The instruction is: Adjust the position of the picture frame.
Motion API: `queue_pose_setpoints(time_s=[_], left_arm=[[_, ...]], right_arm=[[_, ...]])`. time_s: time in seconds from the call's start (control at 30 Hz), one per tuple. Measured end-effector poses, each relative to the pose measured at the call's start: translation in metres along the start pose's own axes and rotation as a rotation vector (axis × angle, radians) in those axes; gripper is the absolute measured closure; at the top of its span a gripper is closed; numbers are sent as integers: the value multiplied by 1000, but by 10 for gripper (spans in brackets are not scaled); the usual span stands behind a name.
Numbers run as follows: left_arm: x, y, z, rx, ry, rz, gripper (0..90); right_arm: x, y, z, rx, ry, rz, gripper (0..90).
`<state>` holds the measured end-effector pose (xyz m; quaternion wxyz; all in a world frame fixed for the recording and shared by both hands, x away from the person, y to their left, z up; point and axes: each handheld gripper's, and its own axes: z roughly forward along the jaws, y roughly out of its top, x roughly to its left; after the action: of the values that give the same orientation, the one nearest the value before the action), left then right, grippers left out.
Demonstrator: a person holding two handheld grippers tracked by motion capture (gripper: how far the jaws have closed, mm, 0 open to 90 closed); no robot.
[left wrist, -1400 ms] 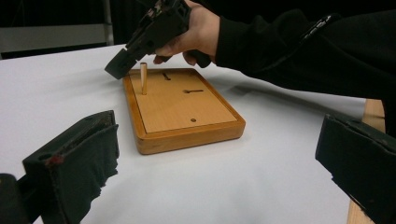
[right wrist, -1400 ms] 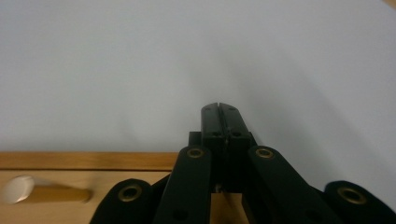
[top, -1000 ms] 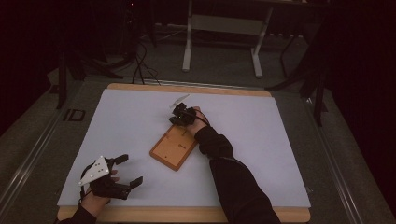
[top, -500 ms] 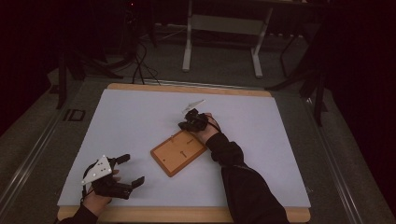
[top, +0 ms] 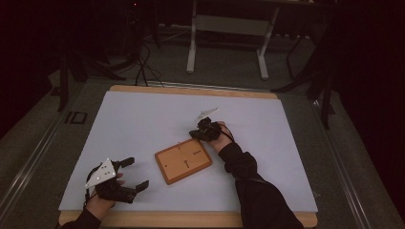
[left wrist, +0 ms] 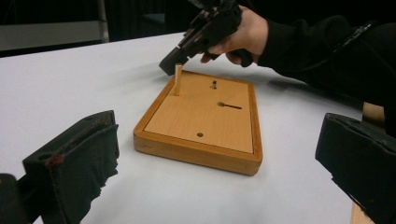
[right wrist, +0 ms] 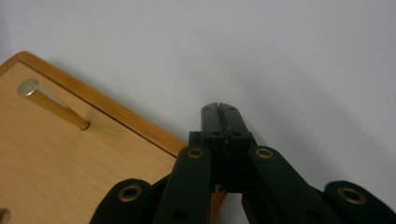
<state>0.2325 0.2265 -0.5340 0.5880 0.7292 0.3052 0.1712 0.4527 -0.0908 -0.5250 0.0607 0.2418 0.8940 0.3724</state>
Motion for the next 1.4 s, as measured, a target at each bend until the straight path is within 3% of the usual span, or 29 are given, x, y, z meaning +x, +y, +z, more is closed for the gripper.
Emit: queue_pose_setpoints(time_s=[0.6, 0.93, 1.3, 1.4], left_arm=[[1, 3, 13, 16, -31, 13, 0], [1, 5, 20, 19, -53, 23, 0], [-2, 6, 25, 12, -76, 28, 0], [-5, 6, 29, 46, -83, 50, 0]], right_arm=[[23, -35, -27, -34, 20, 47, 900], [35, -44, -33, -47, 5, 40, 900], [31, -44, -43, -106, -9, 63, 900], [32, -47, -50, -109, -13, 58, 884]])
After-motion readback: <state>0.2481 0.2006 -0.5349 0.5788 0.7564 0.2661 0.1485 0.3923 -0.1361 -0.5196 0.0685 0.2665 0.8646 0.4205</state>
